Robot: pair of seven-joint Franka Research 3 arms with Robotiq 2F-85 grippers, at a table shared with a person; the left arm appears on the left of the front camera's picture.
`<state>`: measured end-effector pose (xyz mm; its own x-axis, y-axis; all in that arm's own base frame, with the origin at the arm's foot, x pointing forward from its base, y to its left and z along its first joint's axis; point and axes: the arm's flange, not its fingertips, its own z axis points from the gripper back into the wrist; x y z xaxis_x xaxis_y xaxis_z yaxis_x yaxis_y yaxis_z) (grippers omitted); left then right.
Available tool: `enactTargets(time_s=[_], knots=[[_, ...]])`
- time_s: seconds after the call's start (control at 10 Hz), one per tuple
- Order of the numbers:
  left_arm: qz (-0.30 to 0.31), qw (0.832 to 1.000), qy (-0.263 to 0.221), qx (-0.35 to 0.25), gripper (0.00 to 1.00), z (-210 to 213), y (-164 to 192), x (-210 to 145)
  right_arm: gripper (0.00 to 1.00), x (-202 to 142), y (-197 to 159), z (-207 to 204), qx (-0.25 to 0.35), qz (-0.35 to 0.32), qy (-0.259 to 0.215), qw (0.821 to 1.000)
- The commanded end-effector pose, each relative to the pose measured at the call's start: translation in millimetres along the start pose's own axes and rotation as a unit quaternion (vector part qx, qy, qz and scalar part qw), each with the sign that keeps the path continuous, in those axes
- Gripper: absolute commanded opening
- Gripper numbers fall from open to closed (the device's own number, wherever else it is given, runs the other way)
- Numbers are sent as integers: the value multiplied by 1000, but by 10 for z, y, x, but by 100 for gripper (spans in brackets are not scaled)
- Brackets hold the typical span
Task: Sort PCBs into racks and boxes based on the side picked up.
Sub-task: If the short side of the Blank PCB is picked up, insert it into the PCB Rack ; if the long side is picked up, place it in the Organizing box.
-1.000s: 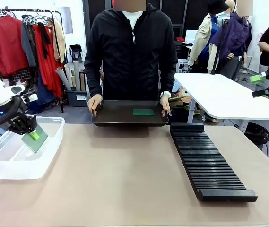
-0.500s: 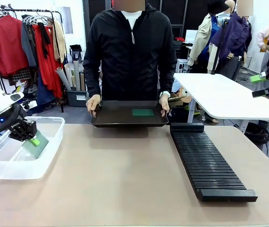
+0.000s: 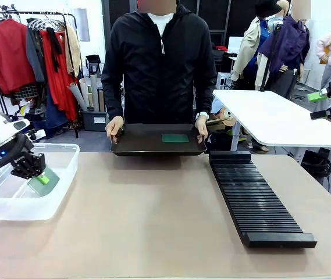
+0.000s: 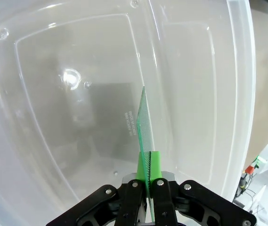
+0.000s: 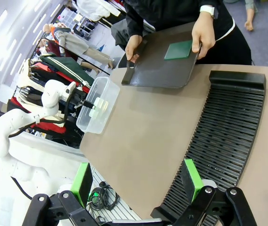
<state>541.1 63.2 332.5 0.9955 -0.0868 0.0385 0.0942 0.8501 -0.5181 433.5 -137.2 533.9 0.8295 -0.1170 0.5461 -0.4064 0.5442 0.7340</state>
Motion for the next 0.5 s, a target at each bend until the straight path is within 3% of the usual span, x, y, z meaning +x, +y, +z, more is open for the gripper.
enactTargets(time_s=[0.0, 0.4], knots=[[-3, 1000, -9, -8, 23, 57, 14, 23, 100, 6, 24, 4, -4, 3, 4, 1000], [11, 999, 2, 31, 99, 128, -38, 22, 100, 6, 24, 4, -4, 3, 4, 1000]])
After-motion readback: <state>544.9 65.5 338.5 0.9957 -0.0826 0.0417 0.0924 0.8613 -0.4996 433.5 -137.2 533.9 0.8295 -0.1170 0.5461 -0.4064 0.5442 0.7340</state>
